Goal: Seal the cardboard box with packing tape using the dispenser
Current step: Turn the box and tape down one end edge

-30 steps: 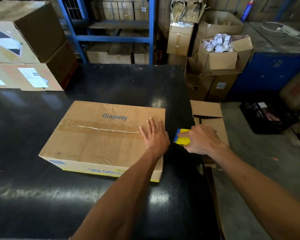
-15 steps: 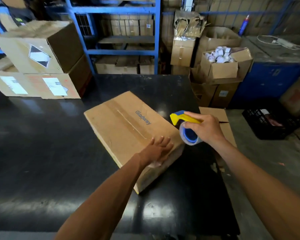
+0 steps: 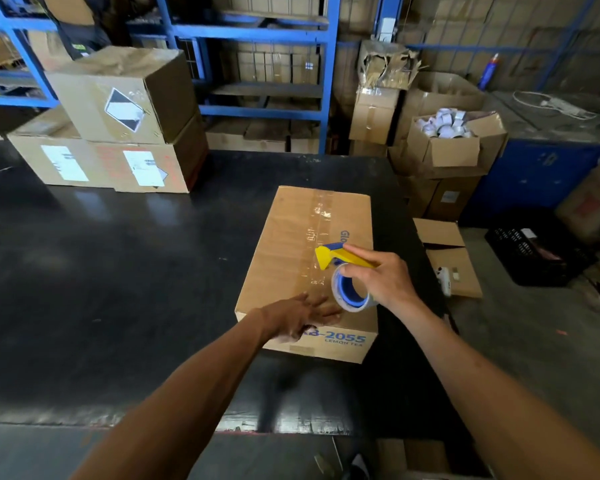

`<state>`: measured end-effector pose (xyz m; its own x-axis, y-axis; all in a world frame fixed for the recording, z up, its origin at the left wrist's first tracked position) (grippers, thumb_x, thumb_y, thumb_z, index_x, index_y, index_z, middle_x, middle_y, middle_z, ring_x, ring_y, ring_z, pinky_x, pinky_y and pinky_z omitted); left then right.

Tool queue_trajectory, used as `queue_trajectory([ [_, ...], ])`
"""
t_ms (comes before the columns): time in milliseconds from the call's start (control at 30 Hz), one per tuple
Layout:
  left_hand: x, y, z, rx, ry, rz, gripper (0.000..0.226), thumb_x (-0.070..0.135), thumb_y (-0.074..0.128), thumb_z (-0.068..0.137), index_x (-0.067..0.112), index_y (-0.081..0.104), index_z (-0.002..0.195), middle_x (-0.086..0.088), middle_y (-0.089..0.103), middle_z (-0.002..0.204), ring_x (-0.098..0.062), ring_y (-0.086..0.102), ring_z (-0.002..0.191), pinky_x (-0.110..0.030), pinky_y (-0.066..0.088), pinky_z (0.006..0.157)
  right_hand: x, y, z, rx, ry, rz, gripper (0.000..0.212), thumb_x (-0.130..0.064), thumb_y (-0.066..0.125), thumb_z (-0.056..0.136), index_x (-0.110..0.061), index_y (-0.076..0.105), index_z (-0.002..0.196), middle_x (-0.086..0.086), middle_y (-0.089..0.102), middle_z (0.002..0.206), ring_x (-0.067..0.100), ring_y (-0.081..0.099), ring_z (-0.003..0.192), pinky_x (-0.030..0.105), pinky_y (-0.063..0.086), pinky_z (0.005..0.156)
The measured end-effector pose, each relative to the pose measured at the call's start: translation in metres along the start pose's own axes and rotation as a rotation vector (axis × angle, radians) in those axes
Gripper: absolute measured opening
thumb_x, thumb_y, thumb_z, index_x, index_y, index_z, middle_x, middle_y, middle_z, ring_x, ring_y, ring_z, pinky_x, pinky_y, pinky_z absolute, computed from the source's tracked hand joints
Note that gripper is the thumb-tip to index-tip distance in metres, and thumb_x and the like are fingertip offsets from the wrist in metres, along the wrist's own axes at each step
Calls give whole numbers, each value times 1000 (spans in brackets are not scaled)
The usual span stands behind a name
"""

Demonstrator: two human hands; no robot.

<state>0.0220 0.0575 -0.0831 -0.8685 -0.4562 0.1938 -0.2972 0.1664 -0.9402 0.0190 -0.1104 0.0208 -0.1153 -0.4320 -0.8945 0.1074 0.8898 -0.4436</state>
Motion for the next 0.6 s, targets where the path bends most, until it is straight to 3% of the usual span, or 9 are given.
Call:
queue_trajectory([
  [167, 4, 8, -2, 83, -37, 59, 89, -1, 62, 84, 27, 19, 157, 2, 3, 166, -23, -7, 152, -55, 7, 121, 2, 14, -16, 8, 23, 32, 50, -45, 80, 62, -49, 69, 111, -20, 66, 118, 3, 56, 111, 27, 47, 96],
  [400, 18, 4, -2, 260, -162, -35, 65, 3, 53, 93, 26, 36, 152, 1, 23, 163, -22, 12, 152, -47, 16, 120, 7, 10, -36, -72, 8, 234, 45, -26, 81, 73, -32, 71, 117, -12, 71, 114, 6, 62, 110, 34, 47, 100],
  [500, 15, -14, -15, 537, -269, -514, 43, 10, 51, 96, 18, 55, 138, -5, 53, 145, -25, 47, 134, -31, 36, 110, 2, -4, -47, -96, -42, 295, 46, -12, 77, 79, -24, 69, 122, -4, 73, 113, 14, 66, 108, 33, 50, 96],
  [567, 6, -22, -30, 688, -500, -1156, 34, 16, 51, 101, 15, 60, 133, -5, 66, 124, -22, 61, 116, -17, 44, 94, -5, -16, -54, -106, -110, 277, 47, -10, 75, 81, -25, 67, 125, -3, 72, 114, 16, 66, 109, 27, 52, 90],
  [600, 3, -25, -34, 726, -552, -1510, 33, 21, 50, 102, 13, 60, 133, -7, 68, 121, -24, 62, 117, -21, 46, 96, -10, -22, -57, -101, -150, 244, 48, -13, 76, 82, -28, 66, 126, -3, 72, 113, 15, 66, 106, 25, 53, 86],
])
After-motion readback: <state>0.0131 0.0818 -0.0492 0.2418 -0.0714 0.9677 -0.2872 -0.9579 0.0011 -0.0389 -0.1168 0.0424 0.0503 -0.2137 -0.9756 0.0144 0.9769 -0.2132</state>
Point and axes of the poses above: each hand's wrist, its own z-axis towards the middle knuckle, its own y-axis out of the palm, x = y × z, the point moved 6 cm from there along z, towards the middle knuckle
